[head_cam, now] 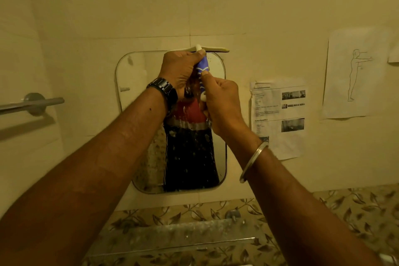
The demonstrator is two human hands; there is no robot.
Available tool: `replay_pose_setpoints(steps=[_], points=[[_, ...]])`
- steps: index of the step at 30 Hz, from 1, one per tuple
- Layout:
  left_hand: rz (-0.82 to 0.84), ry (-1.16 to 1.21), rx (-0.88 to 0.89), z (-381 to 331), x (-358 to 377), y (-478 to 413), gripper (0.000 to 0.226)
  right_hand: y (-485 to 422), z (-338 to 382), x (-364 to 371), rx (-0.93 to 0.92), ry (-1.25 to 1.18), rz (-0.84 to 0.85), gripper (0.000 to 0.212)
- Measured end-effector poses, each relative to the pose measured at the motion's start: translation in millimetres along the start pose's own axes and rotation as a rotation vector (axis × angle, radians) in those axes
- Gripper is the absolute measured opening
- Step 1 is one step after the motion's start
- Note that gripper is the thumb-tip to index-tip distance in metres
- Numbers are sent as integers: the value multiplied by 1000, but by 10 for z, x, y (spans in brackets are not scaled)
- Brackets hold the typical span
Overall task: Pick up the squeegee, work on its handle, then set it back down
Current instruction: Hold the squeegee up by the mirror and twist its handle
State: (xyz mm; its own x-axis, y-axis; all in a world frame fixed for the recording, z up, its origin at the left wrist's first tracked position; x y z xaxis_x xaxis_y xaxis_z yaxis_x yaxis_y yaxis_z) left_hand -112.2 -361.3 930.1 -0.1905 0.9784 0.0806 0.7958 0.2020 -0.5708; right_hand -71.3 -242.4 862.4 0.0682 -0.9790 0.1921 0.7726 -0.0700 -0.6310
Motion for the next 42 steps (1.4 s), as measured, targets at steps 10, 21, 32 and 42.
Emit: replay_pose_setpoints(steps=[10,21,32,42], points=[[-16,-68,-9,358,-32,99,26,154,-350,-74,35,36,-6,47],[-25,-99,82,-16,-15,-2,17,-33,-90,0,-53,17,10,48],[-2,-133,4,471,-50,182,28,269,-509,-105,48,-14,20,42],[-65,-93,66,76,-64,17,24,-14,-220,4,-49,66,-25,50]])
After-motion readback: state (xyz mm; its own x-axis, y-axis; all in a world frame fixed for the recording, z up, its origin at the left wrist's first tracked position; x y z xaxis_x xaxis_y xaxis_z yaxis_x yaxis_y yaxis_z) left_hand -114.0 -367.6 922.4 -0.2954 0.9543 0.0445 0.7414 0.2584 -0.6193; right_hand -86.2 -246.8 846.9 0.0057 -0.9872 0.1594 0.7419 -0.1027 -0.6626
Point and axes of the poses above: each hand's wrist, its own y-axis away from the middle knuckle, its own x-axis out of the palm, z = x × y, the point moved 6 cm from there along -y, towards the middle knuckle, and after that the axes turned 2 degrees about z, right-handed, at the moved point
